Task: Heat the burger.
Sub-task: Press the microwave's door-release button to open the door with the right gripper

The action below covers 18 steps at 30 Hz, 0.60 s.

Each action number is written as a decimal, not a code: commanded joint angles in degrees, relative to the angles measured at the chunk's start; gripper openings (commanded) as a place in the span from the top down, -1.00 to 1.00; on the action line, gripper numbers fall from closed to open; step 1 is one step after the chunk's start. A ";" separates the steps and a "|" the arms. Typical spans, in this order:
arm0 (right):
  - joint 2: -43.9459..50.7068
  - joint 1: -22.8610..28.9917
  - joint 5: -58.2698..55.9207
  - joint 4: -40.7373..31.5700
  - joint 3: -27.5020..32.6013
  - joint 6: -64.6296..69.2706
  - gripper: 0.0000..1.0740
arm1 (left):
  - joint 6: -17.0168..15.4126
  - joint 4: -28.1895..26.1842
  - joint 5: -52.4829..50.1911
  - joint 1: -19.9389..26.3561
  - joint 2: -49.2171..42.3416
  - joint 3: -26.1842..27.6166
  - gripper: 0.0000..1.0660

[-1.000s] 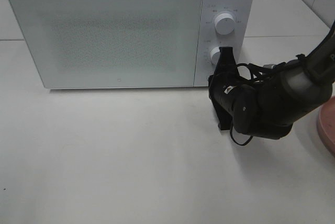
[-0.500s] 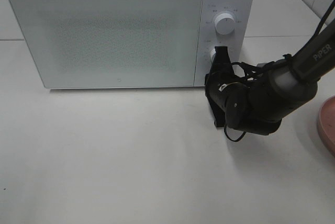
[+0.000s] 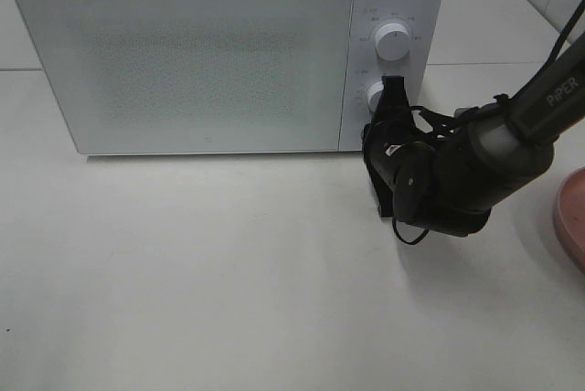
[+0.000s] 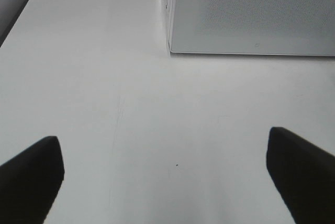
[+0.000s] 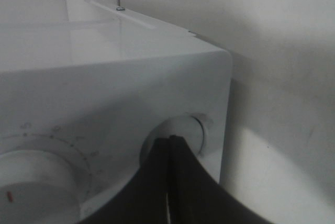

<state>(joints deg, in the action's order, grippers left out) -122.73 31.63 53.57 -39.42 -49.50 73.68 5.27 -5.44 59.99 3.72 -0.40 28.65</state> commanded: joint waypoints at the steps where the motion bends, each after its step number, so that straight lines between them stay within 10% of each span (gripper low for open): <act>1: -0.17 -0.23 2.75 -0.06 -0.69 -1.20 0.96 | -0.06 -0.34 -0.52 -0.29 -1.32 -0.17 -0.83; 18: -1.09 -1.95 1.26 0.40 -2.29 -1.32 0.94 | -0.06 -0.34 -0.52 -0.29 -1.32 -0.17 -0.83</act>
<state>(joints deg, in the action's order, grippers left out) -123.93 30.60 52.37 -39.76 -50.36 73.34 5.27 -5.44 59.99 3.72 -0.40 28.65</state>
